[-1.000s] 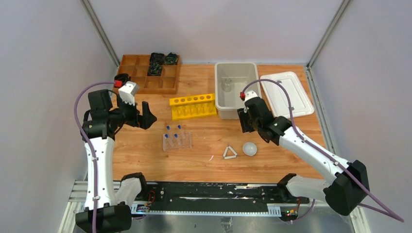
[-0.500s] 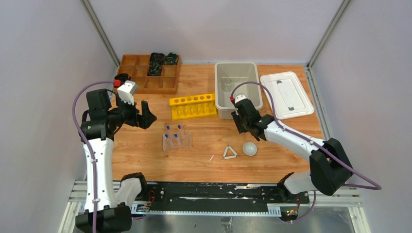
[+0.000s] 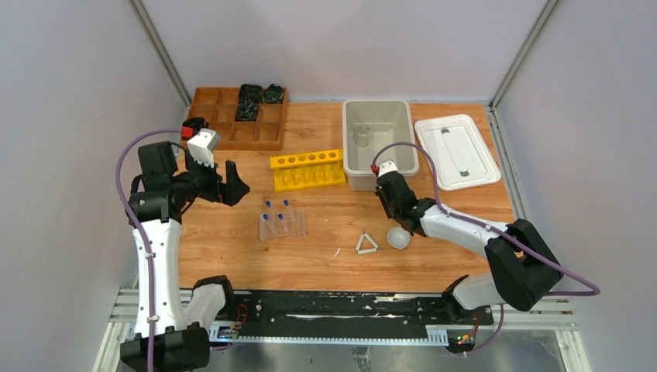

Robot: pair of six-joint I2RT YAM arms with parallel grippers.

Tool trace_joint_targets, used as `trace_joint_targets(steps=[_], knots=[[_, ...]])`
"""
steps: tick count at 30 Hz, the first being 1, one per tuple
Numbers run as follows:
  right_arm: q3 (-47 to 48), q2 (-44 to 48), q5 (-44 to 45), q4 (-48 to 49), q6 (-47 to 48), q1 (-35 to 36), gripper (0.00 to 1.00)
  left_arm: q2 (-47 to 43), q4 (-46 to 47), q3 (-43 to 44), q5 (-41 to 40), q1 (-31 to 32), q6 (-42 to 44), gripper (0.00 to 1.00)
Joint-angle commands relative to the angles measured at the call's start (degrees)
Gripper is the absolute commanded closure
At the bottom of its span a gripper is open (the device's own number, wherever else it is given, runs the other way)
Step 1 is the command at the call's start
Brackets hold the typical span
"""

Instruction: Organize the chemistry lab equipment

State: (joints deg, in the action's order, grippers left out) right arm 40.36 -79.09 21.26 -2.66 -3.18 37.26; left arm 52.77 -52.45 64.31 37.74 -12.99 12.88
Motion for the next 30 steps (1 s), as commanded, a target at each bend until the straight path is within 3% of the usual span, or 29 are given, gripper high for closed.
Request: trace_joint_targets(steps=[1,6,7,13,19,22,26,30], knots=[[-2.8,0.7,2.9,4.8,-0.4,0.6,0.72,0.2,0.1,1.7,0.2,0.1,0.1,0.0],[-2.9,3.1,3.0,3.1,-2.0,0.8,0.99,0.1,0.1,1.7,0.2,0.1,0.0,0.0],[-2.6,4.1,3.1,2.1,-2.2,1.0,1.0,0.1,0.1,1.8,0.3,0.1,0.0,0.0],[5.1,11.8,0.9,-11.1,-5.0,1.8,1.0,0.1,0.1,1.8,0.7,0.1,-0.2,0.0],[22.0,17.0,-13.6,-31.6,-6.4,2.0,1.0,-0.7,0.1,1.7,1.2,0.1,0.2,0.0],[29.4,17.8,-17.3,-35.7,-7.0,2.0,1.0,-1.0,0.1,1.5,1.7,0.1,0.3,0.0],[37.5,14.2,-13.2,-36.2,-5.6,1.6,1.0,-0.8,0.1,1.1,1.9,0.1,0.1,0.0],[46.8,3.4,-12.6,-36.6,-4.2,-3.6,1.0,-1.3,0.1,0.9,1.7,0.1,0.2,0.0]])
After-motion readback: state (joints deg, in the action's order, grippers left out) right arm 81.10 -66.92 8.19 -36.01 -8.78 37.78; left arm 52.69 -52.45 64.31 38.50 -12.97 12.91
